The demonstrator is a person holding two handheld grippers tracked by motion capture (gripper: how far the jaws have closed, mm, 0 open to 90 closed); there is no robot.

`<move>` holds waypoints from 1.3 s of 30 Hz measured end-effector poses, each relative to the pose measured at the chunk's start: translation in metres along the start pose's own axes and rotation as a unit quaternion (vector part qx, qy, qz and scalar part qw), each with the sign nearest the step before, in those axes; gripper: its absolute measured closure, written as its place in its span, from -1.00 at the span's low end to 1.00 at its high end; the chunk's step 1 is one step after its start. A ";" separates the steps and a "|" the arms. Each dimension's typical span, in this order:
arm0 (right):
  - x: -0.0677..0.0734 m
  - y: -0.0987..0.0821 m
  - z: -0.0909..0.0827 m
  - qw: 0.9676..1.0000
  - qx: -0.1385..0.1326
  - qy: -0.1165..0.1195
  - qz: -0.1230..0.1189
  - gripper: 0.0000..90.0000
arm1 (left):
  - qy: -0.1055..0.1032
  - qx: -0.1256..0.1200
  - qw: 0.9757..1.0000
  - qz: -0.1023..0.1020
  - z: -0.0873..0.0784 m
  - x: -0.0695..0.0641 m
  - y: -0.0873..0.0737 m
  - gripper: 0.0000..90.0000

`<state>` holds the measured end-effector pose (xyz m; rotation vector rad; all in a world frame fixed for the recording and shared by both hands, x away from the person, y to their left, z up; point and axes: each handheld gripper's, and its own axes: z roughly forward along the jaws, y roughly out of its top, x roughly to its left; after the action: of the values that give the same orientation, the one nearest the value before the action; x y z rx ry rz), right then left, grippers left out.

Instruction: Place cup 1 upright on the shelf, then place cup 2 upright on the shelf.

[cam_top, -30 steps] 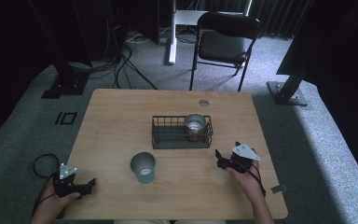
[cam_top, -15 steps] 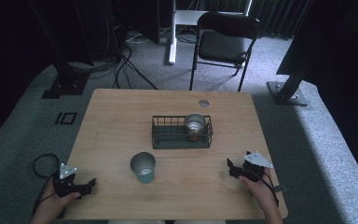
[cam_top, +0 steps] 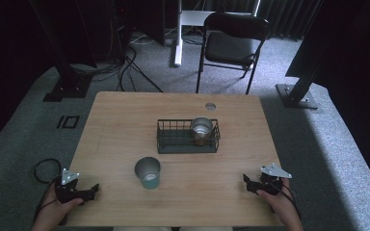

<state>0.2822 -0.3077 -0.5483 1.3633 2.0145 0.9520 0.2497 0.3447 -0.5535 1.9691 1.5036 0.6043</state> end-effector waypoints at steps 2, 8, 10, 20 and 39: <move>-0.001 -0.002 0.001 1.000 0.005 0.004 0.001 -0.74 | 0.000 -0.001 1.000 0.000 0.000 0.000 0.000 -0.99; -0.002 -0.005 0.004 0.999 0.033 0.019 0.000 -0.74 | 0.000 -0.001 1.000 0.000 0.000 0.000 0.000 -0.99; -0.001 -0.005 0.004 0.999 0.045 0.023 -0.004 -0.74 | 0.000 0.000 1.000 0.000 0.000 0.000 0.000 -0.99; -0.001 -0.005 0.005 0.998 0.048 0.033 -0.001 -0.74 | 0.004 0.002 1.000 -0.002 -0.001 -0.001 0.000 -0.99; -0.001 -0.005 0.005 0.998 0.048 0.034 -0.001 -0.74 | -0.051 -0.043 0.996 0.056 -0.014 -0.011 0.002 -0.87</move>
<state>0.2836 -0.3089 -0.5553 1.3973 2.1356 0.9225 0.2387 0.3363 -0.5423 1.9960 1.2924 0.5972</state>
